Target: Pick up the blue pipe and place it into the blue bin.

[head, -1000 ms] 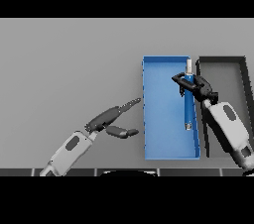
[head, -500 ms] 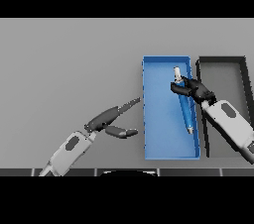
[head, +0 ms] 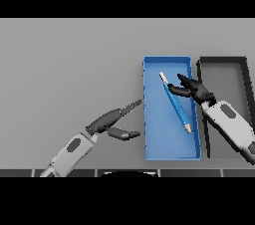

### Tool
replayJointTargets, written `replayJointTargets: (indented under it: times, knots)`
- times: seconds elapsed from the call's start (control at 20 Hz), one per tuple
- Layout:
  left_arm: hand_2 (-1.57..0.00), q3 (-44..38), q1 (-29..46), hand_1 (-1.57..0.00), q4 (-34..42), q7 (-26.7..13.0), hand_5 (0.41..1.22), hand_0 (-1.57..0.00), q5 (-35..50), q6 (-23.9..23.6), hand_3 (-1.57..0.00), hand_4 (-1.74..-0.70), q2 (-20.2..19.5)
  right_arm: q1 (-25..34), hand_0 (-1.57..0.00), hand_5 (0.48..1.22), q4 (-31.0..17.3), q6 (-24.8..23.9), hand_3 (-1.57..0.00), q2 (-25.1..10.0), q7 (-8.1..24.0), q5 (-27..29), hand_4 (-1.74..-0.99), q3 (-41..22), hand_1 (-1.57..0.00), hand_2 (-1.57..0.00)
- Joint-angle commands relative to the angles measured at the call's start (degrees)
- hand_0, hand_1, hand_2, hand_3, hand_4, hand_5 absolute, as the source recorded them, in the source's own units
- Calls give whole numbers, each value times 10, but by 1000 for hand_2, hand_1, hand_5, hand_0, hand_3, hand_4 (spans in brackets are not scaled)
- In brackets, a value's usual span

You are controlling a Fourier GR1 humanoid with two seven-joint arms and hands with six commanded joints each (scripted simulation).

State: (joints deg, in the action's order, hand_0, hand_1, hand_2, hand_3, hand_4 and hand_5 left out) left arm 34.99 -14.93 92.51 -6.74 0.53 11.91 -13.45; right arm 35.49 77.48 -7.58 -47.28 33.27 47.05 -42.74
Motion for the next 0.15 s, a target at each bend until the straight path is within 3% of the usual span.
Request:
replayJointTargets:
  times: [0.0,0.1]
  knots:
    - [1,3,4,1,-1,5,472,1,-3,-3,1,-826,4,0,-20,766,0,-5,-8,1,4,3,-1186,1,-15,-14]
    - [1,15,20,1,1,13,474,1,-13,-8,1,-826,8,4,-20,769,-5,3,-8,4,1,0,-1186,-1,-15,-14]
